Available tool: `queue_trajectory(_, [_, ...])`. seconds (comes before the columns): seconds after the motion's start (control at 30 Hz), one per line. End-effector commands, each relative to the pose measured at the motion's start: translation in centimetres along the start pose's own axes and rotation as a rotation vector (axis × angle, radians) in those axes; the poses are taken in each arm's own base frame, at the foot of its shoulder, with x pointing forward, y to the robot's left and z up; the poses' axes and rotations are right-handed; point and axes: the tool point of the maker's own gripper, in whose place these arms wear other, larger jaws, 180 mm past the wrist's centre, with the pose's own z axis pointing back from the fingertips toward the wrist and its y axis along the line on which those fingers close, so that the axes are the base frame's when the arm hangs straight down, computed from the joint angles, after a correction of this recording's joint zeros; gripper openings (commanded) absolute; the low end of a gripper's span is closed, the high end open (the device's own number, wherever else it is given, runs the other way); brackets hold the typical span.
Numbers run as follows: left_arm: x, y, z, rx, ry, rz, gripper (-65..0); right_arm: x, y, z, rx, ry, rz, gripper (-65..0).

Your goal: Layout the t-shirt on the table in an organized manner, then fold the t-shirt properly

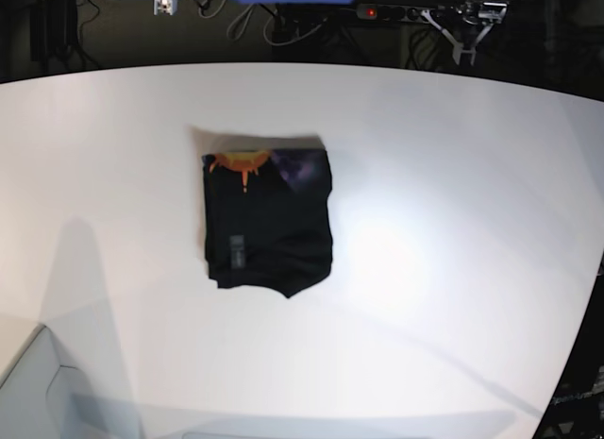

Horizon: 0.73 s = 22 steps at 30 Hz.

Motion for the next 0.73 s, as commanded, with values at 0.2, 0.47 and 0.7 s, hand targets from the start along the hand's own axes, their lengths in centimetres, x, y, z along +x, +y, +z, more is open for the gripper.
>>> queue_trajectory(0.2, [0.9,-3.7,-0.7,-0.062,-0.026,-0.009,-64.8,0.2,0.6,1.0,-0.218,-0.018,0.101,-65.0])
queue_trajectory(0.47, [0.8,-8.2,-1.3,-0.121,-0.024,0.024,-64.8,0.1,0.5,1.2,-0.249,-0.017,0.116,-65.0])
queue_trajectory(0.7, [-0.1,-9.8,-1.4,-0.145,0.011,0.028,-64.8,0.5,-0.7,1.1,-0.259,-0.029,0.130,-65.0])
